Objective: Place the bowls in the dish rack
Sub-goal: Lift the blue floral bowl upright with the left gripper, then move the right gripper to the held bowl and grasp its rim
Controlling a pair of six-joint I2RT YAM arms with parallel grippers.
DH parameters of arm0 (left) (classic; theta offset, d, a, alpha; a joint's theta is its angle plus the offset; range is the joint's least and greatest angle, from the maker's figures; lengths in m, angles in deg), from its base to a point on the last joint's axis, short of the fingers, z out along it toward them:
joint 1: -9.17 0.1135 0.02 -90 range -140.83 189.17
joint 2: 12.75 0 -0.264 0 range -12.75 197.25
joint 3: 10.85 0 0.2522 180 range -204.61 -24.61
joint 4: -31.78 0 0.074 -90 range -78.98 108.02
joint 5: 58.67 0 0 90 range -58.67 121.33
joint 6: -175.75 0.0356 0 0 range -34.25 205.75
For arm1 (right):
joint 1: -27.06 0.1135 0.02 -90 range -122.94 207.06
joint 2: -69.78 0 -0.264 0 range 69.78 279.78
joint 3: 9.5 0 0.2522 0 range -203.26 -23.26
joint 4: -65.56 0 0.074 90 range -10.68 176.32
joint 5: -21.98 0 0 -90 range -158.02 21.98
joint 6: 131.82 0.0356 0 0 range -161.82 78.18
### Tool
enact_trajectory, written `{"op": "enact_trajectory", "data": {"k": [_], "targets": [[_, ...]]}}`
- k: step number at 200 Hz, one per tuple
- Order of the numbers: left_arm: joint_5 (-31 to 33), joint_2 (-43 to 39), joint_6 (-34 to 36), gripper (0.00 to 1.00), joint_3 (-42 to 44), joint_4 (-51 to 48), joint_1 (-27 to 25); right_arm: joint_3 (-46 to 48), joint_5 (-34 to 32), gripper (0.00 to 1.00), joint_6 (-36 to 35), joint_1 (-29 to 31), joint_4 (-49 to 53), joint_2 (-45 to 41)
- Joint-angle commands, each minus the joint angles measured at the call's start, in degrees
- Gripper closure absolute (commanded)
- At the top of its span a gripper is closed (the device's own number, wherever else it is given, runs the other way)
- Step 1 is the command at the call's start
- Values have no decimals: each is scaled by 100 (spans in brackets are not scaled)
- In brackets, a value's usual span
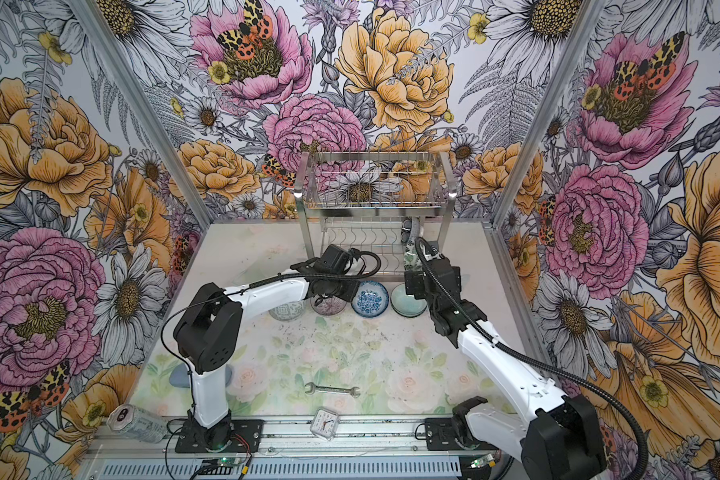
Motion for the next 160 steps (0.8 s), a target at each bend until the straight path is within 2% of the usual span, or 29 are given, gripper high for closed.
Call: {"op": "enact_trajectory", "data": {"k": [1,79,88,135,160], "targets": [[-4,12,15,98,-183,-117,-20,42,4,2,83,-33,-65,-163],[603,-637,20,100,-191,-146,87,-48,104,2,52,-56,-19,-242],[681,-966,12,100,-174,-114,110,-93,152,1,47,-54,13,-241],[683,-1704,-265,100,169,463,183,-350,448,0,188,-10,239,-260],[761,-2016,-514,100,543,981,156,-547,690,0,389,244,307,-251]]}}
